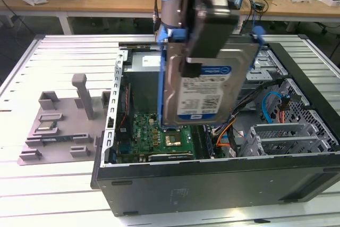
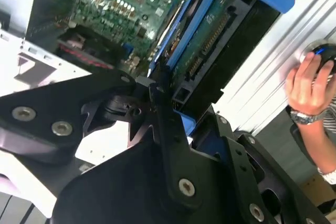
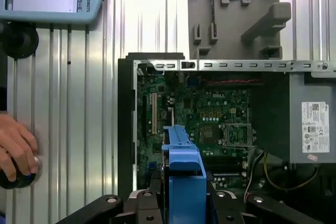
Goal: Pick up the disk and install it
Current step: 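Pick up the disk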
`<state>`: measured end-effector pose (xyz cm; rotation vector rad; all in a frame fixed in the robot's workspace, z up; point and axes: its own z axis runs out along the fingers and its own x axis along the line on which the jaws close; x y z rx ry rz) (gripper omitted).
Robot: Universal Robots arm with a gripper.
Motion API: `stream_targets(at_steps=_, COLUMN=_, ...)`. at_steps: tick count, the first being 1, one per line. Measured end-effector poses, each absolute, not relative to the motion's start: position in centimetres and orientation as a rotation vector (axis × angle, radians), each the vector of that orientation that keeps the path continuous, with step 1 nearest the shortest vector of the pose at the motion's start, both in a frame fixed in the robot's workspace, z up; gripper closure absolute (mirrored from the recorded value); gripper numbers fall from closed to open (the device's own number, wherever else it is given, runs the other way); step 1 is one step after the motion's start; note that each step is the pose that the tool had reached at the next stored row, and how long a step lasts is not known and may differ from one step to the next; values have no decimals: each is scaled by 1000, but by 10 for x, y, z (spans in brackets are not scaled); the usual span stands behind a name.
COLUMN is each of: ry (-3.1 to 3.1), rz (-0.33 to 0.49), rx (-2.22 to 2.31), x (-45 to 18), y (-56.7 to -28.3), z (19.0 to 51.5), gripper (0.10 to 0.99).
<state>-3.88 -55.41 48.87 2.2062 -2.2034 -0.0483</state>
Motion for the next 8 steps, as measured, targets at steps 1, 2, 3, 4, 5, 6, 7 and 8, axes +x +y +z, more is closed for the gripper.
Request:
stream_targets(at_steps=1, ry=-2203, rz=-49, rx=2206, x=-34, y=-555, z=488, gripper=722)
stream_targets(at_steps=2, ry=-2202, rz=-50, rx=2205, x=-27, y=-555, z=488, gripper=722)
stream_targets(at_steps=3, ry=-2202, rz=-51, rx=2205, x=-19, y=-555, z=488, gripper=722)
stream_targets(at_steps=4, ry=-2201, rz=-52, rx=2205, x=-15, y=-555, z=488, gripper=722)
stream_targets(at_steps=5, ry=-2201, rz=-53, rx=2204, x=-9, y=-555, z=487, gripper=722)
stream_targets(at_steps=6, ry=-2200, rz=-54, rx=2203, x=-1, y=-555, z=487, gripper=722)
stream_targets(at_steps=7, ry=-2200, rz=-55, rx=2203, x=4, y=-555, z=487, gripper=722)
stream_targets(at_steps=8, ry=-2200, rz=-56, rx=2203, x=9, y=-555, z=487, gripper=722)
